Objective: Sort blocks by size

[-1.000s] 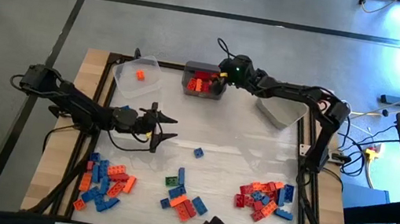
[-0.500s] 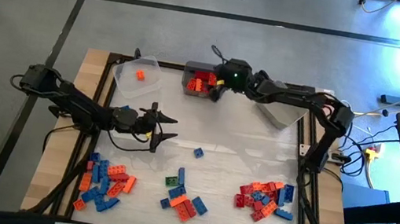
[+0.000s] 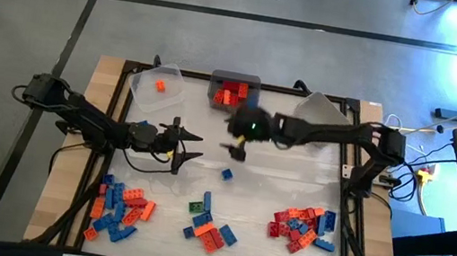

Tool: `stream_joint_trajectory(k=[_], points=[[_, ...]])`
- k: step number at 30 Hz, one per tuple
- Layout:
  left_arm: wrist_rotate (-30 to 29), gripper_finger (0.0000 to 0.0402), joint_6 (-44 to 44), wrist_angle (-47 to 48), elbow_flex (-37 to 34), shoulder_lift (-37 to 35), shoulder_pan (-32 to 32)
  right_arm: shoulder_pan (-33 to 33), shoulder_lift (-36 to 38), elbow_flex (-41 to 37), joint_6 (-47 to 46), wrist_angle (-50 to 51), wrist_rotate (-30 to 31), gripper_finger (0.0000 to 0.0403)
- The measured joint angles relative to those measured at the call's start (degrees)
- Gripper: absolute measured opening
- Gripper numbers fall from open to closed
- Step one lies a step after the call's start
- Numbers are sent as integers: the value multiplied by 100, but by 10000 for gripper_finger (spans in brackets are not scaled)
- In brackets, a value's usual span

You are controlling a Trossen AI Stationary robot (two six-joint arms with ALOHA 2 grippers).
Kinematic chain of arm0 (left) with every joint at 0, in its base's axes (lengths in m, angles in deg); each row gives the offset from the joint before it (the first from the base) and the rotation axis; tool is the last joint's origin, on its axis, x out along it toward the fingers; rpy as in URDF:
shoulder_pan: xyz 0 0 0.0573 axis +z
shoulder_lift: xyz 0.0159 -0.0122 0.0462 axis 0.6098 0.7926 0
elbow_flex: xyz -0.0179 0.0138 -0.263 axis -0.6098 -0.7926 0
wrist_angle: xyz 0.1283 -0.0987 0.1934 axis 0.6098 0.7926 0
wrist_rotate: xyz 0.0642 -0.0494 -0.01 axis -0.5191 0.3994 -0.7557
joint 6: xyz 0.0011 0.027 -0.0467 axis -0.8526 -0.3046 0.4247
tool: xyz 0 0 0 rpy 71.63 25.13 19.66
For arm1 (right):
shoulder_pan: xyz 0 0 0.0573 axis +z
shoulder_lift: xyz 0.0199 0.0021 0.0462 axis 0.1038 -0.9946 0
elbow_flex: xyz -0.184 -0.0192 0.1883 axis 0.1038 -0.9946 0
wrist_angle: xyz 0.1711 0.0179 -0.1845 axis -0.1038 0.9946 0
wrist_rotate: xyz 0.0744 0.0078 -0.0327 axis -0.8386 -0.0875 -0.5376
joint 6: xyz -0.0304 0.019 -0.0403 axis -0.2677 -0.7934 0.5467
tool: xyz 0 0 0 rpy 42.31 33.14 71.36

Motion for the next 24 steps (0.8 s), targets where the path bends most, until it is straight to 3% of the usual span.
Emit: stream_joint_trajectory(k=[4,13,17,24], points=[[1,229,0,2,0,0,0,680,-15,-2,-8,295,443,398],[2,229,2,-1,0,2,0,1856,-15,-2,-199,281,452,397],[2,229,6,-1,0,0,0,2226,-109,-3,-561,321,413,398],[2,229,31,15,-2,2,0,2469,-734,-2,-1378,-191,904,397]])
